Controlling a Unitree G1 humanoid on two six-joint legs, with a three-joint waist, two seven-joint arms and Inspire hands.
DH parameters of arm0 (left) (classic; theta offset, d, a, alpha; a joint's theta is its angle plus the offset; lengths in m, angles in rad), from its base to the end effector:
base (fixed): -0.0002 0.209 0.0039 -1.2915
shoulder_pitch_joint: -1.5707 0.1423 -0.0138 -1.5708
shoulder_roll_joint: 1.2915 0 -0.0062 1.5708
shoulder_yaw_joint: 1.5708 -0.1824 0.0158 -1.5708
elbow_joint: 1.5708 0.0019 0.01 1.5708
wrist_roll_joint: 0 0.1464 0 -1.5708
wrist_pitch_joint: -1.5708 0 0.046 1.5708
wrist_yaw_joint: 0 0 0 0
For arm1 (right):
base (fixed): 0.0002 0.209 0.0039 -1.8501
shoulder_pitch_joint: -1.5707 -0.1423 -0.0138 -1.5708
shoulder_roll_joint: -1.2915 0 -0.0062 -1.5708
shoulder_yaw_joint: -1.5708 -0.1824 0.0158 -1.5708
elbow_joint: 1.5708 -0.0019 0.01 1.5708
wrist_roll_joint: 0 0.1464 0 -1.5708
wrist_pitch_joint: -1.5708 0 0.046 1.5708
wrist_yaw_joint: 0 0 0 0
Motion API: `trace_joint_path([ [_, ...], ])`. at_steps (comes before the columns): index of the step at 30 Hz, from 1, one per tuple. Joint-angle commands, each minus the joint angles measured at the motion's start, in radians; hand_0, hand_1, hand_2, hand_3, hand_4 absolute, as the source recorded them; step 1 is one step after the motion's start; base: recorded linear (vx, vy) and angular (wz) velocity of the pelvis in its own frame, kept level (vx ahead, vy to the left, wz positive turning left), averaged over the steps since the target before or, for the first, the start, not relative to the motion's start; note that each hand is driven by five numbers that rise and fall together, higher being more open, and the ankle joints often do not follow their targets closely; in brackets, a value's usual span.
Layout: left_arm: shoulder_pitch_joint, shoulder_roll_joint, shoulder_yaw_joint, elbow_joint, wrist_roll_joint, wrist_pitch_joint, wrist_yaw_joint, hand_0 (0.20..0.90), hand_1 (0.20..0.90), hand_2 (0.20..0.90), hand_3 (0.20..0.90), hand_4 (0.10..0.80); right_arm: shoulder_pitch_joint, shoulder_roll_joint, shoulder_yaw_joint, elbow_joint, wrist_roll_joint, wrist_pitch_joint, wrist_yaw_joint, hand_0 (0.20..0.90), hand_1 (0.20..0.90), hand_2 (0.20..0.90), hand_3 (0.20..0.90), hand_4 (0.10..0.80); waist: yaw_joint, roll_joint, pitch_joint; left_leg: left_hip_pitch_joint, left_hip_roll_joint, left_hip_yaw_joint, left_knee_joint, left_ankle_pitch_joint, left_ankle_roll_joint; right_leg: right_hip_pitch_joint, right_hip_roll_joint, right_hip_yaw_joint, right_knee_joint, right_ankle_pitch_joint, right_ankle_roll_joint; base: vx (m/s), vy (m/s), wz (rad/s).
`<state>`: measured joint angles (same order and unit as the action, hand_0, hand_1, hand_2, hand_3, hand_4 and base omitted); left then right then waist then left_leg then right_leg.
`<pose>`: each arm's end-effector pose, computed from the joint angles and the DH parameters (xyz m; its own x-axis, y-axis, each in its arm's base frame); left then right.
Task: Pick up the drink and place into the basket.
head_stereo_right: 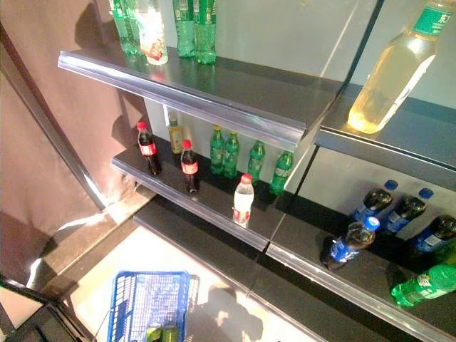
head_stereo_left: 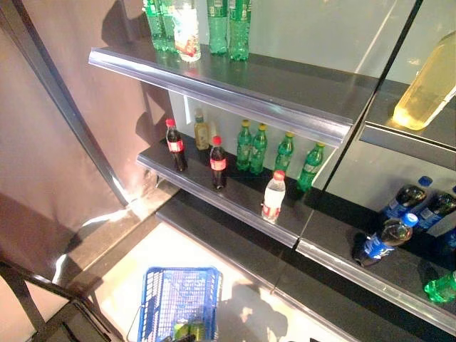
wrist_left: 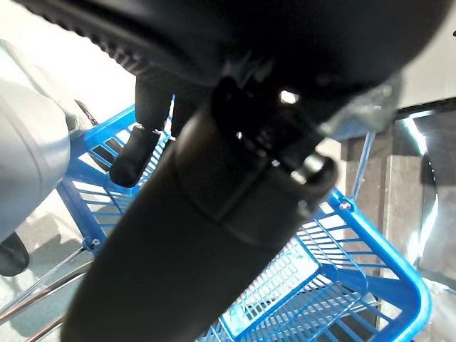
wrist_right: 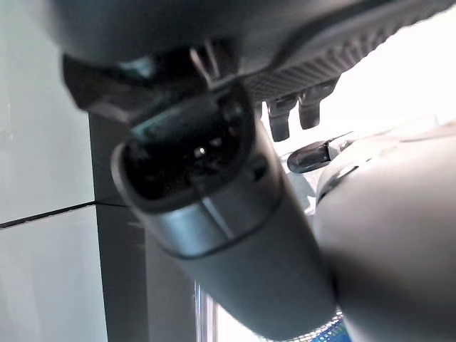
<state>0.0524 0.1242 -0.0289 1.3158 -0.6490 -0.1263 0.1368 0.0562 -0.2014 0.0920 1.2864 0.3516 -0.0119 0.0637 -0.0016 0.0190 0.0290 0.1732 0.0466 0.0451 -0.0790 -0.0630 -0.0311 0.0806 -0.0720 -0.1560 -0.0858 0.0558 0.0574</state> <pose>0.0431 0.1969 -0.1330 0.2187 0.2958 -0.9299 -0.6107 0.7848 0.1060 0.0429 -0.2180 -0.1294 0.2520 -0.1117 -0.9613 0.2364 0.9703 -0.0507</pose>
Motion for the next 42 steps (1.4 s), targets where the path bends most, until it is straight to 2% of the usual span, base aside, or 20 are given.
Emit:
trace_joint_path([
  [1,-0.025,0.043,-0.006,0.003,0.03,-0.034,-0.033,0.3,0.3,0.3,0.2,0.1,-0.019,-0.004,0.017,0.082,-0.054,-0.002,-0.024,0.9,0.9,0.9,0.9,0.8,0.013,-0.02,0.013,-0.05,-0.029,-0.017,-0.004,0.053,0.008,0.015,-0.052,0.063,0.003,0.018,0.057,0.002,0.037,0.01],
  [4,-0.021,0.044,-0.015,-0.007,0.026,-0.062,-0.041,0.3,0.3,0.3,0.2,0.1,-0.019,0.0,0.027,0.078,-0.094,-0.009,-0.035,0.9,0.9,0.9,0.9,0.8,0.014,-0.018,0.01,-0.048,-0.03,-0.01,-0.008,0.049,0.009,0.015,-0.062,0.05,-0.001,0.021,0.064,0.001,0.058,0.02],
  [12,-0.018,0.051,-0.003,-0.01,0.002,-0.04,-0.043,0.3,0.3,0.3,0.2,0.1,-0.017,-0.001,0.023,0.083,-0.102,-0.012,-0.109,0.9,0.9,0.9,0.9,0.8,0.016,-0.022,0.001,-0.057,-0.021,0.021,-0.008,0.045,0.007,0.002,-0.071,0.041,-0.001,0.024,0.074,0.0,0.005,0.0],
  [15,-0.022,0.049,-0.008,-0.008,0.001,-0.045,-0.045,0.3,0.3,0.3,0.2,0.1,-0.011,-0.01,0.013,0.094,-0.13,-0.018,-0.195,0.9,0.9,0.9,0.9,0.8,0.012,-0.027,0.001,-0.06,-0.017,0.033,-0.008,0.043,0.007,-0.001,-0.072,0.039,-0.001,0.025,0.076,0.0,0.0,0.0],
  [22,-0.027,0.053,-0.016,-0.012,0.005,-0.053,-0.031,0.3,0.3,0.3,0.2,0.1,-0.015,-0.025,-0.001,0.098,-0.129,-0.032,-0.295,0.9,0.9,0.9,0.9,0.8,0.015,-0.035,0.008,-0.056,-0.014,0.044,-0.008,0.041,0.008,0.002,-0.075,0.036,-0.001,0.027,0.08,0.0,0.0,0.0],
  [28,-0.021,0.063,-0.009,-0.01,0.018,-0.04,-0.025,0.3,0.3,0.3,0.2,0.1,-0.026,-0.034,0.001,0.068,-0.146,-0.066,-0.325,0.9,0.9,0.9,0.9,0.8,0.021,-0.04,0.005,-0.054,-0.013,0.05,-0.008,0.038,0.009,0.005,-0.075,0.035,-0.001,0.026,0.081,0.0,0.0,0.0],
  [31,-0.018,0.064,-0.006,-0.006,0.019,-0.041,-0.029,0.3,0.3,0.3,0.2,0.1,-0.029,-0.034,0.007,0.059,-0.14,-0.075,-0.316,0.9,0.9,0.9,0.9,0.8,0.023,-0.042,0.005,-0.054,-0.012,0.05,-0.008,0.038,0.01,0.006,-0.076,0.033,-0.001,0.025,0.08,0.0,0.0,0.0],
  [36,-0.019,0.06,-0.011,-0.015,0.031,-0.04,-0.025,0.3,0.3,0.3,0.2,0.1,-0.035,-0.024,0.049,-0.001,-0.167,-0.157,-0.235,0.9,0.9,0.9,0.9,0.8,0.031,-0.047,0.004,-0.054,-0.012,0.046,-0.008,0.041,0.01,0.01,-0.077,0.027,-0.001,0.026,0.079,0.0,0.0,0.0],
  [38,-0.018,0.058,-0.013,-0.027,0.038,-0.038,-0.021,0.3,0.3,0.3,0.2,0.1,-0.034,-0.019,0.086,-0.058,-0.169,-0.191,-0.188,0.9,0.9,0.9,0.9,0.8,0.033,-0.049,0.006,-0.055,-0.013,0.043,-0.008,0.042,0.01,0.011,-0.078,0.023,-0.001,0.027,0.079,0.0,0.0,0.0],
  [42,-0.001,0.057,-0.02,-0.076,0.049,-0.022,-0.003,0.3,0.3,0.3,0.2,0.1,-0.015,-0.029,0.188,-0.299,-0.178,-0.204,-0.074,0.9,0.9,0.9,0.9,0.8,0.036,-0.055,0.008,-0.059,-0.014,0.035,-0.008,0.046,0.011,0.011,-0.081,0.016,-0.001,0.026,0.079,-0.008,-0.004,0.0],
])
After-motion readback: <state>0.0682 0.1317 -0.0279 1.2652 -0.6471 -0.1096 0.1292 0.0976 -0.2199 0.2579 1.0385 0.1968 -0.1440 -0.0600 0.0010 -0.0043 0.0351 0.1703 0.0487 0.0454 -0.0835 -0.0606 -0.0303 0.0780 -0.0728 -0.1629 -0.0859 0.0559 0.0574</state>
